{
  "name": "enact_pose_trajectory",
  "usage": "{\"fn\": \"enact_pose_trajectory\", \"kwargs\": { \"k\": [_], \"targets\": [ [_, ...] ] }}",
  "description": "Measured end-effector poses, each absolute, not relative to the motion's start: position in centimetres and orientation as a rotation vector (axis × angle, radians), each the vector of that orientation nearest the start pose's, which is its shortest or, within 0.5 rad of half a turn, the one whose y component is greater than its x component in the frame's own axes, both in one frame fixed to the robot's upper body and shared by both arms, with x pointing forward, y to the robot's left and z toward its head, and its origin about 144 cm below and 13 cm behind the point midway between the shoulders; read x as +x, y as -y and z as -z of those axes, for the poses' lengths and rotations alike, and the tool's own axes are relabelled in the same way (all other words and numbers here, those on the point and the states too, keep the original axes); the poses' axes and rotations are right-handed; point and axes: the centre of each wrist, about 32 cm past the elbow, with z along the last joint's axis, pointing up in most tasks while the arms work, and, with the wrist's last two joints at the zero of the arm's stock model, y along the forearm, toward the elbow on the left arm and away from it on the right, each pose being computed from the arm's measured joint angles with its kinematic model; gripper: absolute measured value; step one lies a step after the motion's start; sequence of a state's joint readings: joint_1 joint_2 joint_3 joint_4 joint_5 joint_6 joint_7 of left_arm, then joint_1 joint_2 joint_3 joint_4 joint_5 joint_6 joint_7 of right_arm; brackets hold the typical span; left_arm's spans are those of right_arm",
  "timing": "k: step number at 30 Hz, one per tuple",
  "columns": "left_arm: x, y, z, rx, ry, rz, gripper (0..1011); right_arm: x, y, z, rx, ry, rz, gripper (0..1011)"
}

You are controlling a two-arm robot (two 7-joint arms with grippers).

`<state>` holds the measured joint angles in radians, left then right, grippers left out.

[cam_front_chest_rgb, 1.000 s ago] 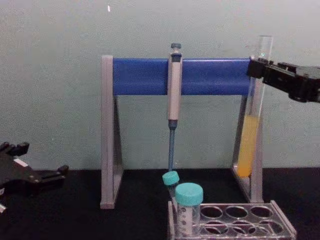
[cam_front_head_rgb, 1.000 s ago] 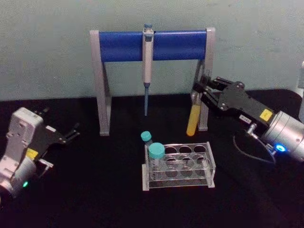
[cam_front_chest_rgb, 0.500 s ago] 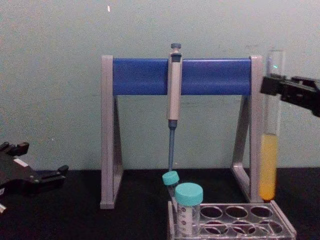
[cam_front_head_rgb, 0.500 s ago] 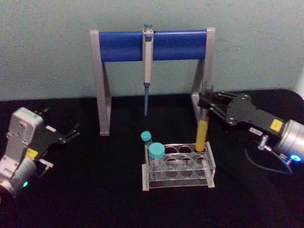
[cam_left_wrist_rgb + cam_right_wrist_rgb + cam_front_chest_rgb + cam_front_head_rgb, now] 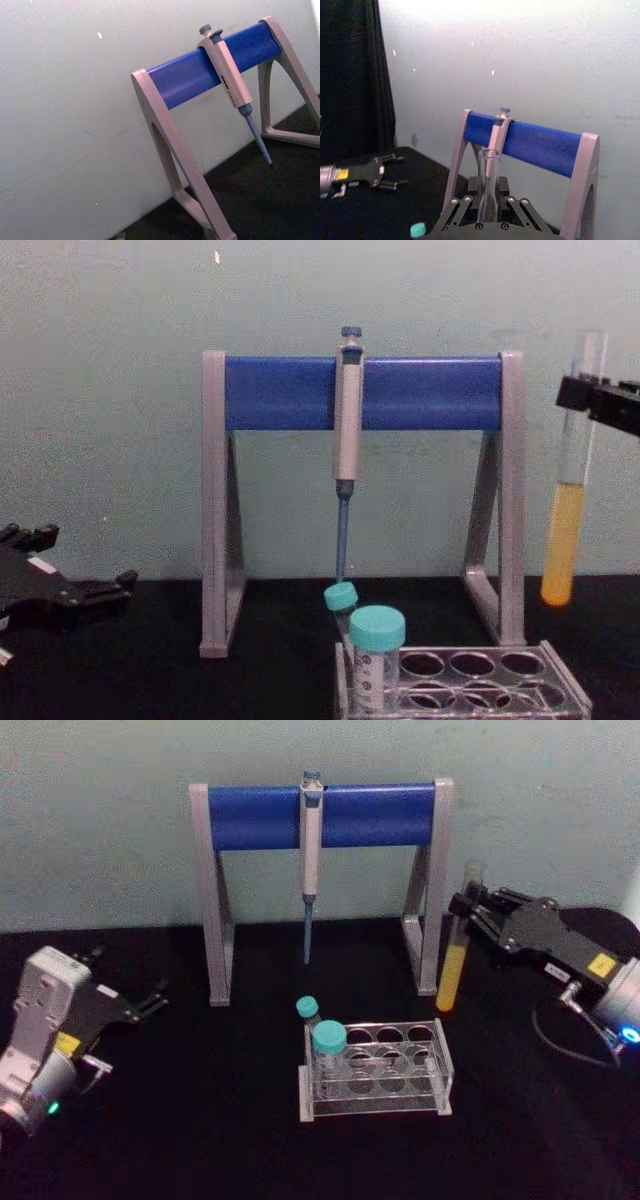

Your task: Pick up the test tube from the test tube rack, shake it, then place it back into the test tube rack.

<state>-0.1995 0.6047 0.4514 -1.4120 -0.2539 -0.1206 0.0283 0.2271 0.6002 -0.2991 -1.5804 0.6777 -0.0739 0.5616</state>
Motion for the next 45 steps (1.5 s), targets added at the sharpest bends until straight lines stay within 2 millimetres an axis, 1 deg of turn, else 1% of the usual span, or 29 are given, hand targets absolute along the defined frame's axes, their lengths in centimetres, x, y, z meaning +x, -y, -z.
{"fn": "enact_pose_trajectory", "kwargs": {
  "k": [7,12,15,21,24,28,35,45],
  "targets": [
    [48.9,-31.0,-114.0,0.304,0.285,-1.248,1001,51.5,30.1,-121.7,0.168,0.074,0.735,229],
    [48.9,-31.0,-114.0,0.304,0.285,-1.248,1001,51.9,29.0,-121.5,0.181,0.067,0.659,229],
    [48.9,-31.0,-114.0,0.304,0.285,-1.248,1001,51.9,28.7,-121.4,0.183,0.066,0.618,229],
    [48.9,-31.0,-114.0,0.305,0.285,-1.248,1001,51.6,28.9,-121.8,0.177,0.075,0.554,229],
    [48.9,-31.0,-114.0,0.304,0.285,-1.248,1001,51.0,29.4,-122.1,0.156,0.083,0.536,229],
    [48.9,-31.0,-114.0,0.305,0.285,-1.248,1001,50.5,29.9,-122.3,0.133,0.086,0.550,229],
    [48.9,-31.0,-114.0,0.304,0.285,-1.248,1001,49.8,31.1,-122.7,0.110,0.100,0.622,229],
    [48.9,-31.0,-114.0,0.304,0.285,-1.248,1002,50.1,30.8,-122.0,0.167,0.105,0.641,229]
  ]
}}
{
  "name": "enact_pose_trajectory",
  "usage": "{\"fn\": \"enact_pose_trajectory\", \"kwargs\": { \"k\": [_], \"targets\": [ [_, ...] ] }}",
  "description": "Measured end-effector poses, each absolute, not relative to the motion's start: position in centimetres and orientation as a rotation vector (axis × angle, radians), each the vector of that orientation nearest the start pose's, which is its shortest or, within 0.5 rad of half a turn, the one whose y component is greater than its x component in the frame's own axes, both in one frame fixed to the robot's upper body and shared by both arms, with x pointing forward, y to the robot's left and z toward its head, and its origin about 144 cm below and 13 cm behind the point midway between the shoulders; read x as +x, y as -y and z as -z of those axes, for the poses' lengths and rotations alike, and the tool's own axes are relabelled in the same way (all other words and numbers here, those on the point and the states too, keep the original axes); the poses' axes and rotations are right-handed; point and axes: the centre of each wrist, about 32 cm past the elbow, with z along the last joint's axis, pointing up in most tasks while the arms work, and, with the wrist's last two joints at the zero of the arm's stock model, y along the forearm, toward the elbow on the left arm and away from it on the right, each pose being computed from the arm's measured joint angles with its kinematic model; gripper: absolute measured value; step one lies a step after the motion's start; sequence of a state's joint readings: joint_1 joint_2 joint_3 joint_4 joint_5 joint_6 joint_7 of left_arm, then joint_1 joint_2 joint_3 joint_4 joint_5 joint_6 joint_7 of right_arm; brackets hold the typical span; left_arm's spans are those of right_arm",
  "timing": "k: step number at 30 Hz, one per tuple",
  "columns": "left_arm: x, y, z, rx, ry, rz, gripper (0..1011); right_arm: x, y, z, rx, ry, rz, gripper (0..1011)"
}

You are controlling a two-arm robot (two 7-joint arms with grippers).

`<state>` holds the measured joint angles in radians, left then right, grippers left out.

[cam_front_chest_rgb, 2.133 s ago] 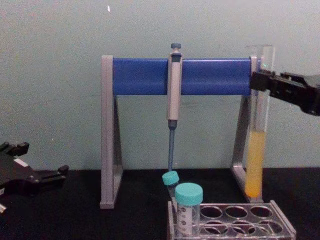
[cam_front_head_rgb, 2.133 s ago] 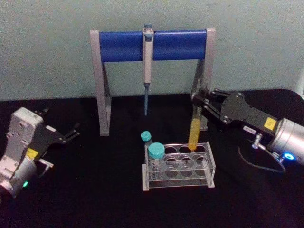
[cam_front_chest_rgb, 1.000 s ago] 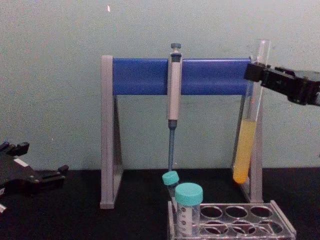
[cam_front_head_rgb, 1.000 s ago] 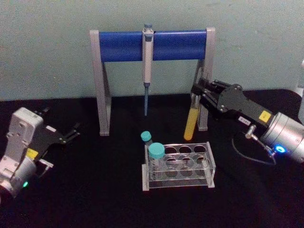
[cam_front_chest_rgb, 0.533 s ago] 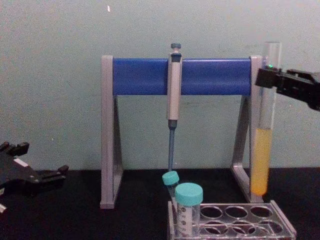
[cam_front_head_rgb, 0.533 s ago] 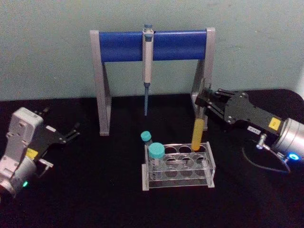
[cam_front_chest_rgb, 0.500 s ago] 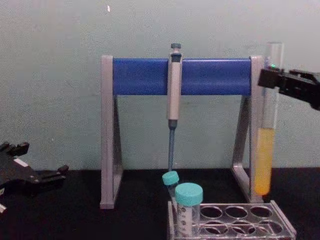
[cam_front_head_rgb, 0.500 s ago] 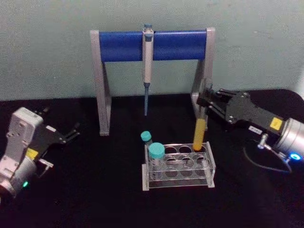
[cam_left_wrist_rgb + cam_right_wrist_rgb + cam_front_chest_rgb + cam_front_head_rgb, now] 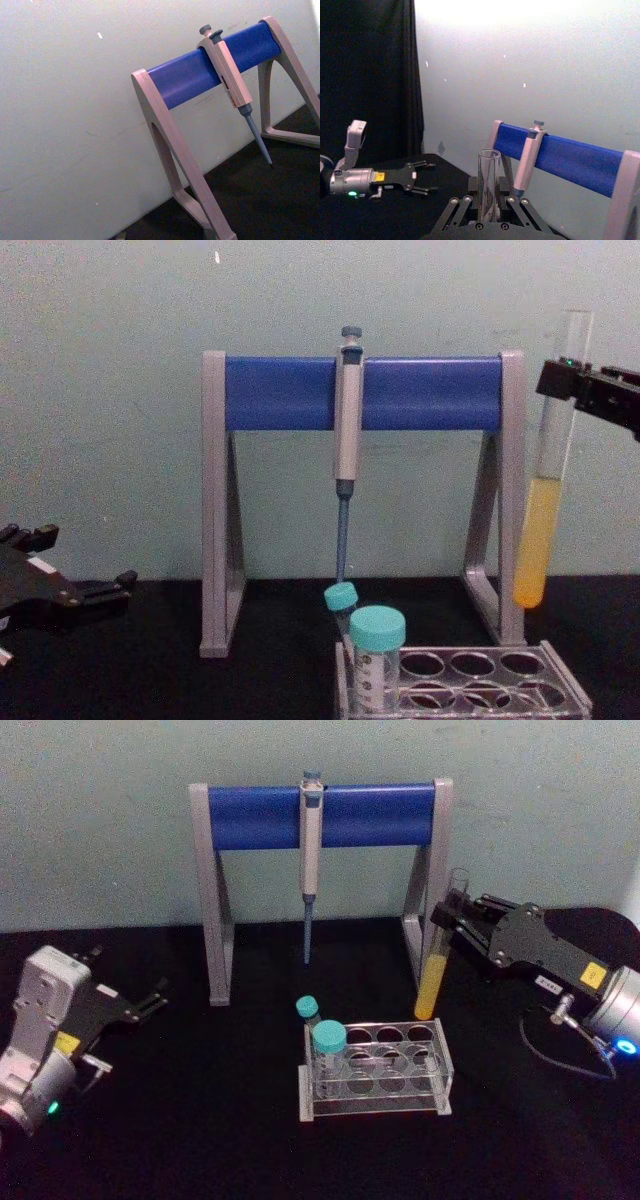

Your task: Pick up the test tube from the test tube rack, shake it, then place it back into the test tube rack.

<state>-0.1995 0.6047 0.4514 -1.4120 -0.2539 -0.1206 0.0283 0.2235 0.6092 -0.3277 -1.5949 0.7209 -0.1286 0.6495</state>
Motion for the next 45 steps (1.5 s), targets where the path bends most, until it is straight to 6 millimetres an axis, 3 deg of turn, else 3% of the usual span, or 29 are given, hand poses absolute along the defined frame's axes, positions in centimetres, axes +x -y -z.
{"fn": "enact_pose_trajectory", "kwargs": {
  "k": [14,28,45],
  "targets": [
    [48.9,-31.0,-114.0,0.304,0.285,-1.248,1002,50.1,30.5,-121.9,0.163,0.104,0.610,229],
    [48.9,-31.0,-114.0,0.304,0.285,-1.248,1001,49.2,31.4,-121.7,0.123,0.100,0.594,229],
    [48.9,-31.0,-114.0,0.304,0.285,-1.248,1001,48.7,31.9,-120.2,0.110,0.071,0.623,229]
  ]
}}
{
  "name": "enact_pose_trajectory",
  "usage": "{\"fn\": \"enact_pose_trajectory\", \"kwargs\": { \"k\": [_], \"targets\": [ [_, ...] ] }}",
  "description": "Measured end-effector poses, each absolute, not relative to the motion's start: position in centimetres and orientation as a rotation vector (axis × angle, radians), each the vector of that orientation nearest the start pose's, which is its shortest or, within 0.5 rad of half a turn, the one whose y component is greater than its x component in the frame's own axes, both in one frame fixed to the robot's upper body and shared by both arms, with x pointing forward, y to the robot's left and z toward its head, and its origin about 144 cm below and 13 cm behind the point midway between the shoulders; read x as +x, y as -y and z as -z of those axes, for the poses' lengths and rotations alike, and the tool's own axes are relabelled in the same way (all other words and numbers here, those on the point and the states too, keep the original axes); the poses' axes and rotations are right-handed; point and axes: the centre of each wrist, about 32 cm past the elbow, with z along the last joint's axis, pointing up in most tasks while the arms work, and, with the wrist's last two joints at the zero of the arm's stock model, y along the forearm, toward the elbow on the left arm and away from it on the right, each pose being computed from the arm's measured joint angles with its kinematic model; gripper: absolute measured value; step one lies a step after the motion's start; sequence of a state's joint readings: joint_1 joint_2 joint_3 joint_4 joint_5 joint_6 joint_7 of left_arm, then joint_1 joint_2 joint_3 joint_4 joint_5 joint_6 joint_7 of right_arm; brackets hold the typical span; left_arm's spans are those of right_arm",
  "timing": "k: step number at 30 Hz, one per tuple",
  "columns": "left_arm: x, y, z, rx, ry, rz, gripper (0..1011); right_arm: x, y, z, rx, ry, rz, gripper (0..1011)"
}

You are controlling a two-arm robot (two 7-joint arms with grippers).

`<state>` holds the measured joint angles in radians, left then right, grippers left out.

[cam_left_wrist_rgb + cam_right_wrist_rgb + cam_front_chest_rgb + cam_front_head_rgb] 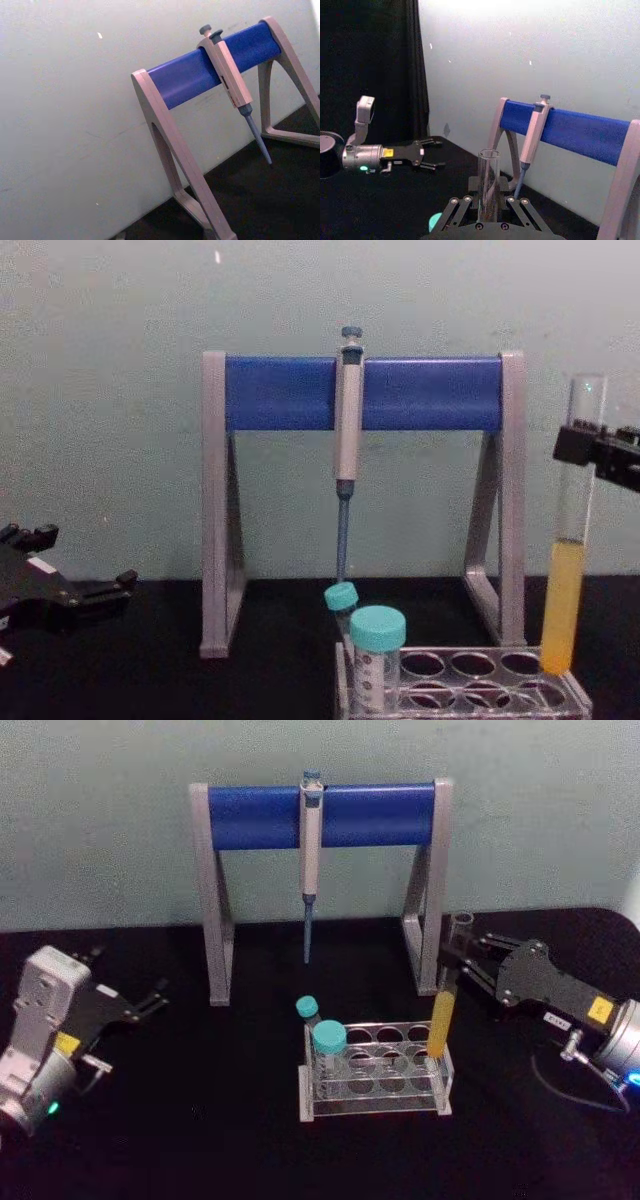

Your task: Pick up the test tube from the test tube rack, shake it, then place it back into the test tube rack.

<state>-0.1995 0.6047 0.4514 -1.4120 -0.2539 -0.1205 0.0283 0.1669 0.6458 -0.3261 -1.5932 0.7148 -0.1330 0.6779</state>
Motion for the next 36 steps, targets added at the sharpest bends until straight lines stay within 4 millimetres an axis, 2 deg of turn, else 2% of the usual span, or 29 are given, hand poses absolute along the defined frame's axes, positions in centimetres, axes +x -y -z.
{"fn": "enact_pose_trajectory", "kwargs": {
  "k": [36],
  "targets": [
    [48.9,-31.0,-114.0,0.304,0.285,-1.248,1001,50.2,31.6,-117.7,0.068,0.017,0.623,229]
  ]
}}
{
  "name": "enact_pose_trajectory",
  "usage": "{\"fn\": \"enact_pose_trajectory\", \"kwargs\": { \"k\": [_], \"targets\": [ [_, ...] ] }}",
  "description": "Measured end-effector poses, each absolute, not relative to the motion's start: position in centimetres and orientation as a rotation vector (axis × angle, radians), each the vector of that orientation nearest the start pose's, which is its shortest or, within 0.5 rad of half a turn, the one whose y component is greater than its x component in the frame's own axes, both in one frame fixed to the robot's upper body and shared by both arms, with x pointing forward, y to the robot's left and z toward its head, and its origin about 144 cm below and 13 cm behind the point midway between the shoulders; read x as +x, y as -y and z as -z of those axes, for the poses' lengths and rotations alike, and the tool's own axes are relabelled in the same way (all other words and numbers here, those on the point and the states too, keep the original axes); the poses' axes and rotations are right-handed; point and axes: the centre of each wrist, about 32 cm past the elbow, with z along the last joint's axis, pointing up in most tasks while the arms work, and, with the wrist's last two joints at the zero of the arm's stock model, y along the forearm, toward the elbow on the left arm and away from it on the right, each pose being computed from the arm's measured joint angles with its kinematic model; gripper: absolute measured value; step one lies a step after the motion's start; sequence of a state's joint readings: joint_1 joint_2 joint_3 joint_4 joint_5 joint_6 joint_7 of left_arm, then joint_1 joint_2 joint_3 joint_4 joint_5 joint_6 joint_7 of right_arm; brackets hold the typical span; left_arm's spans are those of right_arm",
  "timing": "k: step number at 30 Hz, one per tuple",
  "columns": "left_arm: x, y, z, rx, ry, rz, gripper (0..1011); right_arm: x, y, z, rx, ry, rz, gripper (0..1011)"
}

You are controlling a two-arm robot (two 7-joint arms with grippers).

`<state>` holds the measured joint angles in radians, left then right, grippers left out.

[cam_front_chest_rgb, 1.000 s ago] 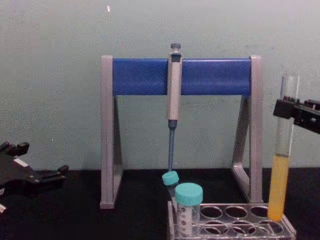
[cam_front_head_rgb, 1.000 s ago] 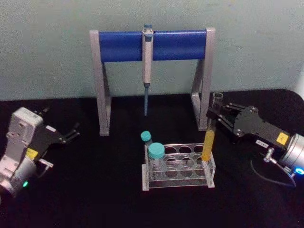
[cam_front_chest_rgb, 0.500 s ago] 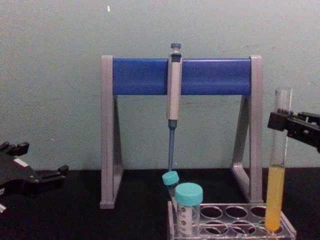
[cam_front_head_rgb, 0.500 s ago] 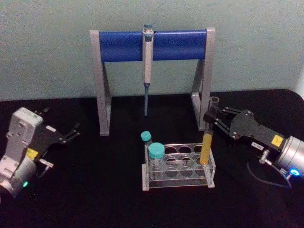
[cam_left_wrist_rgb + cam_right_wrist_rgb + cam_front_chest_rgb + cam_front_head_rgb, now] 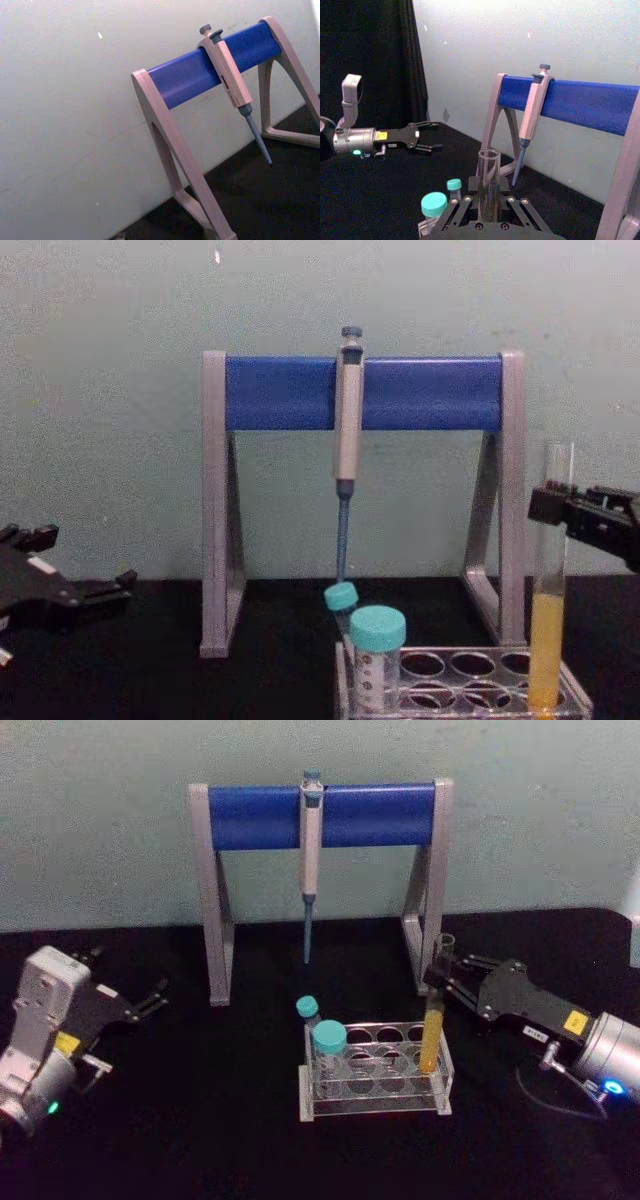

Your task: Pick up the test tube from the test tube rack, shake it, then place it back into the test tube rack.

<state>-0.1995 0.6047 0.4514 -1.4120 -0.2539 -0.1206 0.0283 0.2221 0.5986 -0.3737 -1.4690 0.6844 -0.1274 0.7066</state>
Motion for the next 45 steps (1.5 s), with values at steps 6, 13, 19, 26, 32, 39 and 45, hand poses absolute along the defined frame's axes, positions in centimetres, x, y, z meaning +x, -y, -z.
{"fn": "enact_pose_trajectory", "kwargs": {
  "k": [6,13,19,26,32,39,45],
  "targets": [
    [48.9,-31.0,-114.0,0.304,0.285,-1.248,1001,50.3,31.6,-117.3,0.057,0.006,0.619,229],
    [48.9,-31.0,-114.0,0.304,0.285,-1.248,1001,50.5,31.6,-116.9,0.047,-0.004,0.619,229],
    [48.9,-31.0,-114.0,0.304,0.285,-1.248,1001,50.7,31.6,-116.4,0.039,-0.018,0.619,229],
    [48.9,-31.0,-114.0,0.304,0.285,-1.248,1001,51.0,31.5,-116.0,0.036,-0.027,0.615,229],
    [48.9,-31.0,-114.0,0.305,0.285,-1.248,1001,51.0,31.5,-115.9,0.029,-0.032,0.611,229],
    [48.9,-31.0,-114.0,0.304,0.285,-1.248,1001,51.1,31.5,-115.9,0.016,-0.044,0.609,229],
    [48.9,-31.0,-114.0,0.304,0.285,-1.248,1001,51.2,31.5,-115.8,0.009,-0.050,0.608,229]
  ]
}}
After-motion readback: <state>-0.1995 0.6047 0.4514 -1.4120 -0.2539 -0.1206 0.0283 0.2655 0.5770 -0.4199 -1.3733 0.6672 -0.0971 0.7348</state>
